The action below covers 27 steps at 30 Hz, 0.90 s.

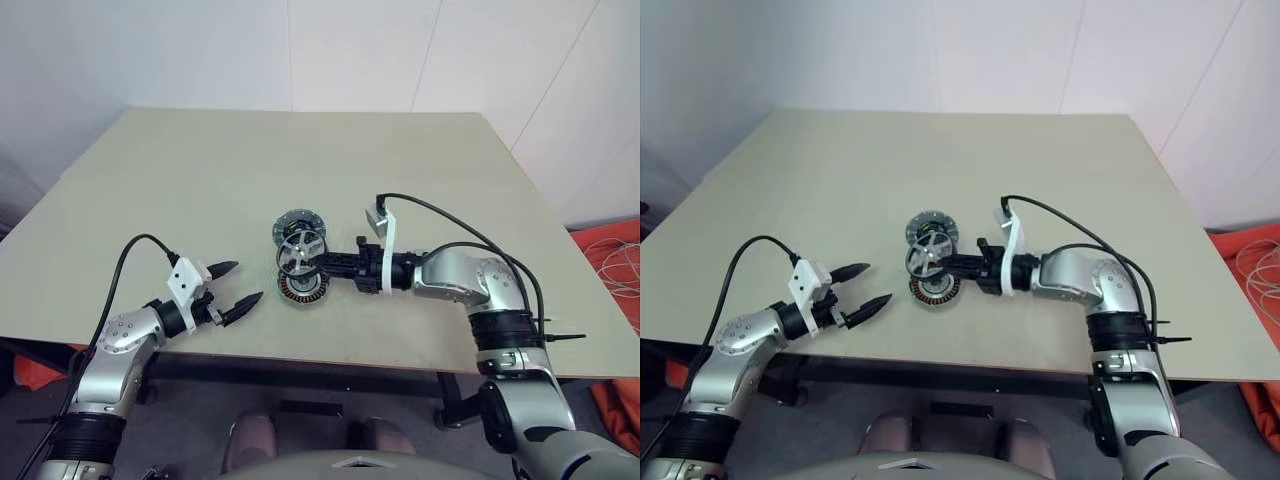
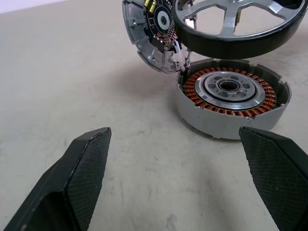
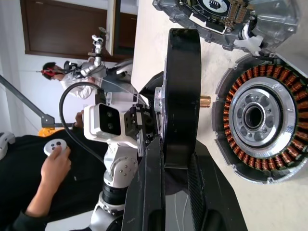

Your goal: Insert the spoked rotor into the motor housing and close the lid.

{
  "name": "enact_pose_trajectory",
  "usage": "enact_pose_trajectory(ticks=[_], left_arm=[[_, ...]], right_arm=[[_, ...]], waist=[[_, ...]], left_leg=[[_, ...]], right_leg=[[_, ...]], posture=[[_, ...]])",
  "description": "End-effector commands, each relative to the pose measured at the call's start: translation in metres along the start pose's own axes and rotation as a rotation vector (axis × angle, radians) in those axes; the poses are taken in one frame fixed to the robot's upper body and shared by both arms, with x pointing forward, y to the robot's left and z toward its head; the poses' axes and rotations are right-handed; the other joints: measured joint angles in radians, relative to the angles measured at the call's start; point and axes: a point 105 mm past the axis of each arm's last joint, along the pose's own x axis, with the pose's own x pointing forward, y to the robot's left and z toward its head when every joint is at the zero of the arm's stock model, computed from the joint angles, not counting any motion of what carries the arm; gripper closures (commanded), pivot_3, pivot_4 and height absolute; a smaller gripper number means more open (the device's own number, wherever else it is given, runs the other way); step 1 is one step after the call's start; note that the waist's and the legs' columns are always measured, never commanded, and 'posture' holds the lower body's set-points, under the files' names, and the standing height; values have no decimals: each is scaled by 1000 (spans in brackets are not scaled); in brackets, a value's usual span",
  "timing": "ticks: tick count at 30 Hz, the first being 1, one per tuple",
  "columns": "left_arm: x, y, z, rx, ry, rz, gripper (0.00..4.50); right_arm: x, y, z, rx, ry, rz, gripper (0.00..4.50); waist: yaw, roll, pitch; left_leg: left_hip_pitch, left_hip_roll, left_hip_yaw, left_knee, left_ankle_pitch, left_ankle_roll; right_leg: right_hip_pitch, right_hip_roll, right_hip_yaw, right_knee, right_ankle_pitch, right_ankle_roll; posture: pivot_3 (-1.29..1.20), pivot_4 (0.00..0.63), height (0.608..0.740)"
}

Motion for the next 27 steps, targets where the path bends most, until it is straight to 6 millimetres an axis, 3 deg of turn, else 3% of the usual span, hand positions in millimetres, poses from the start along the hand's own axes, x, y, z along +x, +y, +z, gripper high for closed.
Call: enact_pose_trajectory(ticks=[1,27], left_arm=[[-1,4,12,55,-31,12,0],[-7,2,21,27,-72,6,0]], right_arm=[[-1,12,4,0,-25,53,4164],[9,-14,-12,128,-13,0,4164]], waist=[[0,0,0],[-2,-1,-1]], left_leg=[[0,0,0,0,0,0],[0,0,0,1,1,-1]], right_leg=[[0,0,0,0,0,0],[0,0,0,2,0,1]], posture=[[0,0,740],[0,0,740]])
